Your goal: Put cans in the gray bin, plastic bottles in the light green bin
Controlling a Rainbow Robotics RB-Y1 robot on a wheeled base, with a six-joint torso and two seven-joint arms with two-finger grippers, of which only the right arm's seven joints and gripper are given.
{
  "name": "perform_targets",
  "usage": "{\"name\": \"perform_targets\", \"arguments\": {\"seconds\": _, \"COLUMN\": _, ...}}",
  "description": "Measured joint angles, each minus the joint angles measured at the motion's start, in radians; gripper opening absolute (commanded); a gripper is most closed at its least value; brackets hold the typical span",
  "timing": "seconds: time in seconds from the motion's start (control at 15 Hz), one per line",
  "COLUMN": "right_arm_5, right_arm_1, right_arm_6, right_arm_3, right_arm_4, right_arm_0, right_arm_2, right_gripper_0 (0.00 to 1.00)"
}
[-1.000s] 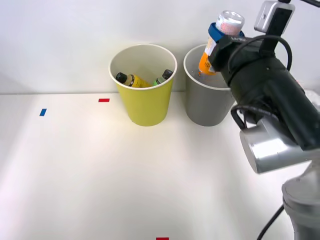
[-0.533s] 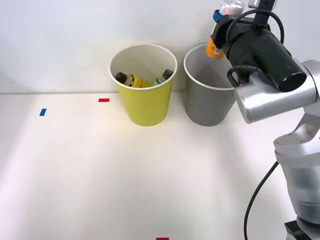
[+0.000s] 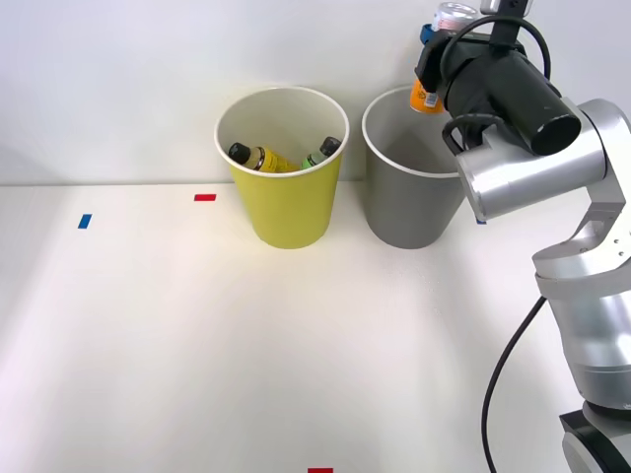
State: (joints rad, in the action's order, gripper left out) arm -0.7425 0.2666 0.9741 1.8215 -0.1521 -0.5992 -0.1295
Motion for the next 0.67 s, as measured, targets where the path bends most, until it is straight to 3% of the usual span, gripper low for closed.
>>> {"name": "perform_targets", "arguments": {"seconds": 0.07, "right_arm_5": 0.000, "right_arm_1": 0.000, "right_arm_6": 0.001, "right_arm_3": -0.004, "right_arm_4": 0.000, "right_arm_0": 0.000, "right_arm_2": -0.001, "right_gripper_0": 0.08}}
{"name": "perform_targets", "arguments": {"seconds": 0.13, "right_arm_5": 0.000, "right_arm_1": -0.001, "right_arm_6": -0.003, "right_arm_3": -0.006, "right_arm_4": 0.000, "right_arm_0": 0.000, "right_arm_2": -0.002, "right_gripper_0": 0.50}}
{"name": "perform_targets", "arguments": {"seconds": 0.2, "right_arm_5": 0.000, "right_arm_1": -0.002, "right_arm_6": -0.006, "right_arm_3": -0.007, "right_arm_4": 0.000, "right_arm_0": -0.001, "right_arm_2": -0.002, "right_gripper_0": 1.00}}
{"name": "perform_targets", "arguments": {"seconds": 0.67, "right_arm_5": 0.018, "right_arm_1": -0.013, "right_arm_6": -0.004, "right_arm_3": -0.007, "right_arm_4": 0.002, "right_arm_0": 0.000, "right_arm_2": -0.007, "right_gripper_0": 1.00}}
